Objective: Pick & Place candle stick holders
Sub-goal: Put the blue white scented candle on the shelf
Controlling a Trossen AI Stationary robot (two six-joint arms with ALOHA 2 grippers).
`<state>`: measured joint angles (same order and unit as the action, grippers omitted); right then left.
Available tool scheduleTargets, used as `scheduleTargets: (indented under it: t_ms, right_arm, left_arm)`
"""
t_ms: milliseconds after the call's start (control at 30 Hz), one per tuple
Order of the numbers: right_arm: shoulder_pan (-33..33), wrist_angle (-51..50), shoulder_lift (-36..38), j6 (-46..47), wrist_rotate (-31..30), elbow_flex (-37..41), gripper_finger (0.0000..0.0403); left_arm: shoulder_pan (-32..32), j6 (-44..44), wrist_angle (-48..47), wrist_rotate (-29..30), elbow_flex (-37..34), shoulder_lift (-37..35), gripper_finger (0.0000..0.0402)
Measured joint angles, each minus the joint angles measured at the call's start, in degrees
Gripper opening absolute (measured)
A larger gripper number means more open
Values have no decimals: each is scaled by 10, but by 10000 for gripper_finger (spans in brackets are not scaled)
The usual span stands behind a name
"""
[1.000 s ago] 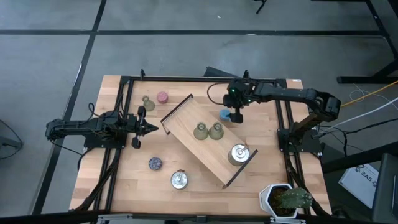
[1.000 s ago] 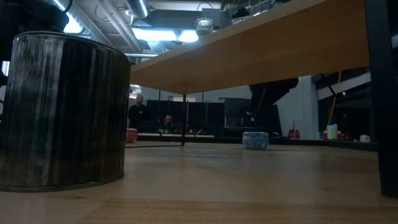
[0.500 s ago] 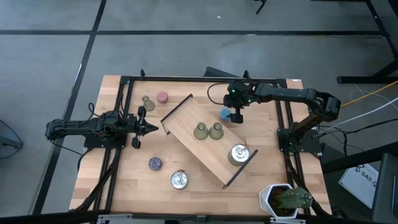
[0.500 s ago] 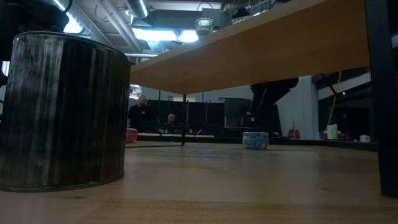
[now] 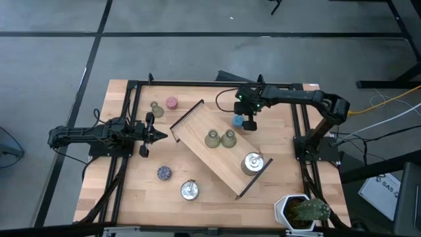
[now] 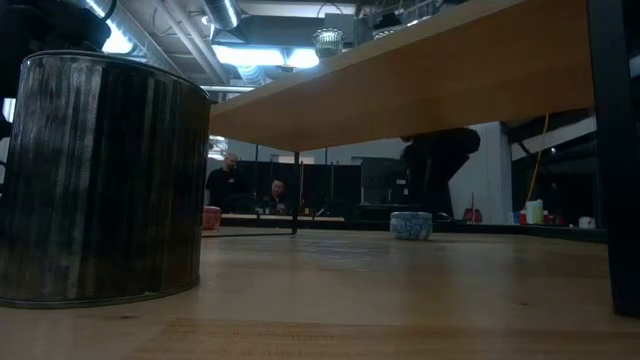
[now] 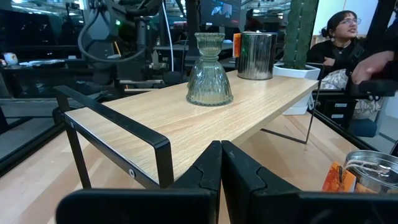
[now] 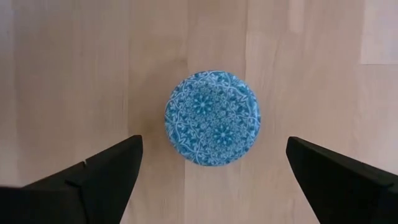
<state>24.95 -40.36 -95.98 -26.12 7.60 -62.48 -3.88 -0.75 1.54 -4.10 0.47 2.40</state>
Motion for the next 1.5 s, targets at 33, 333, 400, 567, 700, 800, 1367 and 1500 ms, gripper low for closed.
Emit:
scheduleTargets:
  t_ms: [33,333,400,567,700,800,1367,1500]
  right_arm:
    - [0,0,-3,-1,0,0,400]
    - [0,26,-26,-3,1,0,400]
    - [1,27,-30,-3,1,0,400]
    - [1,41,-44,-8,1,0,400]
    - [1,49,-55,-8,1,0,400]
    - [1,52,-58,-8,1,0,400]
    - [1,53,-63,-8,1,0,366]
    - [1,53,-63,-8,1,0,347]
  left_arm:
    - [0,0,0,0,0,0,4]
    - [0,0,0,0,0,0,4]
    - [0,0,0,0,0,0,4]
    - [0,0,0,0,0,0,4]
    - [0,0,0,0,0,0,4]
    - [0,0,0,0,0,0,4]
    - [0,0,0,0,0,0,4]
    - [0,0,0,0,0,0,4]
